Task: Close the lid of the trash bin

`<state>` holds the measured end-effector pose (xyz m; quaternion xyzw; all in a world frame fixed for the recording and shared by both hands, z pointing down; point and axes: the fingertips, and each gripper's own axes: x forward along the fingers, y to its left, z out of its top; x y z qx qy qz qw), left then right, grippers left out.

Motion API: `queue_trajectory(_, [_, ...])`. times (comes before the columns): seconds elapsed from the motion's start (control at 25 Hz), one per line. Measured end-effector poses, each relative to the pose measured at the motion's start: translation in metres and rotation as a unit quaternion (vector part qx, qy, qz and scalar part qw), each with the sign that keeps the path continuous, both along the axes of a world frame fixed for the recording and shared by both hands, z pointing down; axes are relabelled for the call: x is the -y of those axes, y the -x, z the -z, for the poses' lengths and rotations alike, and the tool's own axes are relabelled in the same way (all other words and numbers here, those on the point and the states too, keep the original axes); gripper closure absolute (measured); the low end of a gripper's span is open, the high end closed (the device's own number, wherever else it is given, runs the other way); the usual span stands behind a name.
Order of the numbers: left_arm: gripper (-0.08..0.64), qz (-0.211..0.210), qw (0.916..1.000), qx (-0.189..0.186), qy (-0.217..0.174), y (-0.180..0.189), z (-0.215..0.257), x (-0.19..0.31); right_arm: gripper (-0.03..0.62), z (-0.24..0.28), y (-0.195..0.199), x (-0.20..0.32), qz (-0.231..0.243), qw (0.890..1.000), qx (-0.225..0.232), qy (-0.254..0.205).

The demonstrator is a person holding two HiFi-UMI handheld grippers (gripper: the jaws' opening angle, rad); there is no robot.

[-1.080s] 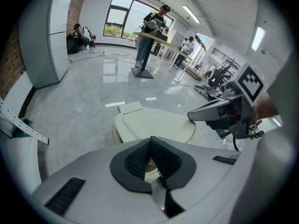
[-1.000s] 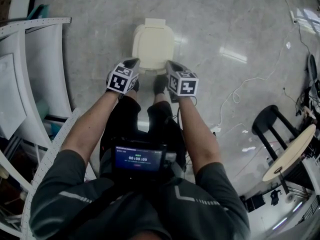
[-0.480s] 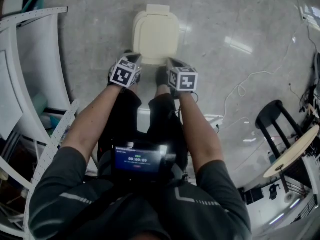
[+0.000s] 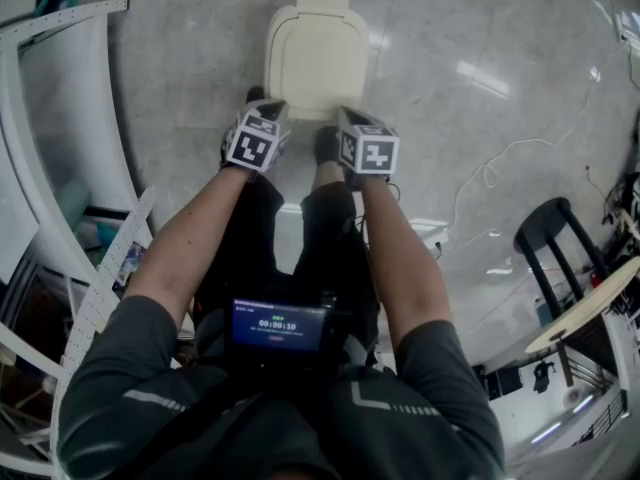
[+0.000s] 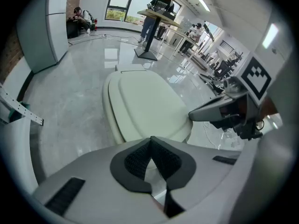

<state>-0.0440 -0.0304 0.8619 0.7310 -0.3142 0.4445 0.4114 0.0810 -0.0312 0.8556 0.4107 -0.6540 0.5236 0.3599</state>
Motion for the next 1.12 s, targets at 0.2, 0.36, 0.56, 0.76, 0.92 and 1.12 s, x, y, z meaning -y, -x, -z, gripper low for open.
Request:
queue_trajectory(0.2, [0.565, 0.002, 0.9999, 0.0, 0.012, -0.004, -0.008, -0.007, 0.598, -0.009, -0.003, -0.002, 0.003, 1.0, -0.002, 0.006])
queue_trajectory(0.36, [0.565, 0.013, 0.9999, -0.001, 0.003, -0.002, -0.011, -0.003, 0.597, -0.012, 0.0, 0.0, 0.011, 1.0, -0.004, 0.0])
queue_trajectory(0.56, [0.565, 0.011, 0.9999, 0.001, 0.008, -0.002, -0.012, -0.005, 0.597, -0.014, 0.0, -0.002, 0.029, 0.999, -0.019, 0.001])
queue_trajectory(0.76, [0.565, 0.011, 0.9998, 0.008, 0.015, -0.001, -0.016, -0.007, 0.594, -0.014, 0.001, -0.001, 0.02, 1.0, -0.016, -0.001])
queue_trajectory(0.92, [0.565, 0.015, 0.9996, 0.01, 0.021, -0.001, -0.018, -0.008, 0.594, -0.015, 0.001, -0.001, 0.021, 1.0, -0.014, -0.003])
queue_trajectory(1.12, [0.565, -0.015, 0.9996, 0.023, -0.006, 0.001, -0.009, 0.001, 0.594, -0.014, 0.0, -0.002, 0.024, 1.0, -0.016, 0.005])
